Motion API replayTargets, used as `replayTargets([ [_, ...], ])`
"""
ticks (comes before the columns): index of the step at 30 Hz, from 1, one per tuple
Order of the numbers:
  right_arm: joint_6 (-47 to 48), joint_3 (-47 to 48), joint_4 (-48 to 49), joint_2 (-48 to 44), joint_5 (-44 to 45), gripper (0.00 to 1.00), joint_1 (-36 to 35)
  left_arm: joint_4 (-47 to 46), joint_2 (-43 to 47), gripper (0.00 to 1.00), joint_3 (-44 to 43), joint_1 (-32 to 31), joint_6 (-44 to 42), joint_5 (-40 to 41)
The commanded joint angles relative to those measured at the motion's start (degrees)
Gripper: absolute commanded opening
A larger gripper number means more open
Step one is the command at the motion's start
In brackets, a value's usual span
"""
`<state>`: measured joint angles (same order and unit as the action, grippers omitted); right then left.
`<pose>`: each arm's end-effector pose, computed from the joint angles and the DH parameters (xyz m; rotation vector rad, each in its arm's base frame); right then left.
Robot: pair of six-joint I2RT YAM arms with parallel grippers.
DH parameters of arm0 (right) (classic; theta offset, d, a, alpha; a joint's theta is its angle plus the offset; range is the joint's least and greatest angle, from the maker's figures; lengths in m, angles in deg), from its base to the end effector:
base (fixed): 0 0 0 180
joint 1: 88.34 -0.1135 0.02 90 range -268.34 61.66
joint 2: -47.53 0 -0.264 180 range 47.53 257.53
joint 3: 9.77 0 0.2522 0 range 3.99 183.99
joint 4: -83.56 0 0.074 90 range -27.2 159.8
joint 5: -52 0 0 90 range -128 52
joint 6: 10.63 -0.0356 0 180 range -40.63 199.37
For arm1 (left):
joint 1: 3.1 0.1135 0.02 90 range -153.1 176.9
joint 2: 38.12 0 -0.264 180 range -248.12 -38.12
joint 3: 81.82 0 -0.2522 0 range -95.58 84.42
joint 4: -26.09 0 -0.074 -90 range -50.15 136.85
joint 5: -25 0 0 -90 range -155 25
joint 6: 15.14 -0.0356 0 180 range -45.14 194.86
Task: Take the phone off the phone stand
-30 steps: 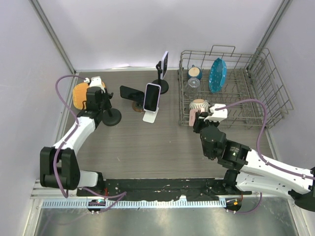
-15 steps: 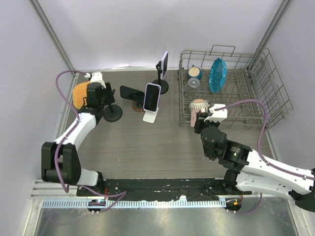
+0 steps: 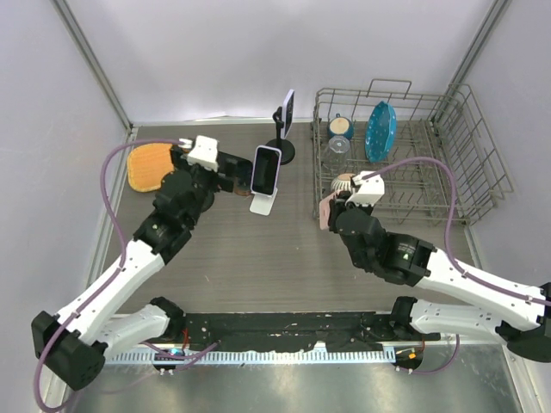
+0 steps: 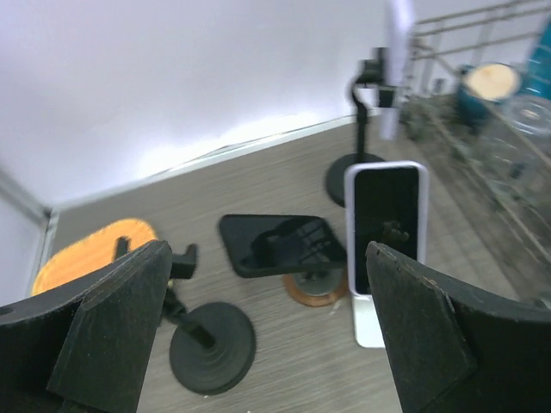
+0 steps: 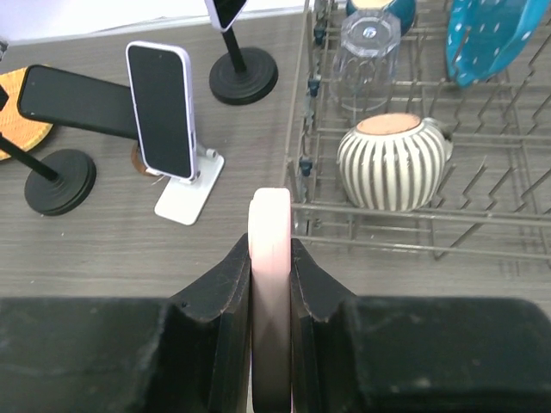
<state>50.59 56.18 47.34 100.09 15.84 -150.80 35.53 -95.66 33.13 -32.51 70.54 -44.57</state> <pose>0.1145 0.1573 0.3447 0.0565 1.8056 0.2045 0.2114 -0.1049 0.3656 0.1948 1.5907 -0.0539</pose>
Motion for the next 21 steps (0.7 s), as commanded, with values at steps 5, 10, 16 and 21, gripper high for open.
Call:
replayTargets([
  [5, -14.1, 8.8, -6.7, 5.5, -3.2, 0.01, -0.1, -6.1, 3.9, 1.00, 5.0, -20.0, -16.1, -5.5],
  [10, -18.9, 10.9, -7.2, 7.9, -5.2, 0.01, -0.1, -8.1, 0.2, 1.00, 7.3, -34.6, -20.7, -2.0],
  [16, -25.0, 10.3, -4.1, 9.1, -9.6, 0.01, -0.1, -14.0, -3.3, 1.00, 9.3, -42.9, -20.7, 5.9],
  [21, -29.3, 7.1, 0.5, 7.5, -12.5, 0.01, -0.1, -15.2, -6.6, 0.99, 9.5, -44.9, -17.7, 7.0],
])
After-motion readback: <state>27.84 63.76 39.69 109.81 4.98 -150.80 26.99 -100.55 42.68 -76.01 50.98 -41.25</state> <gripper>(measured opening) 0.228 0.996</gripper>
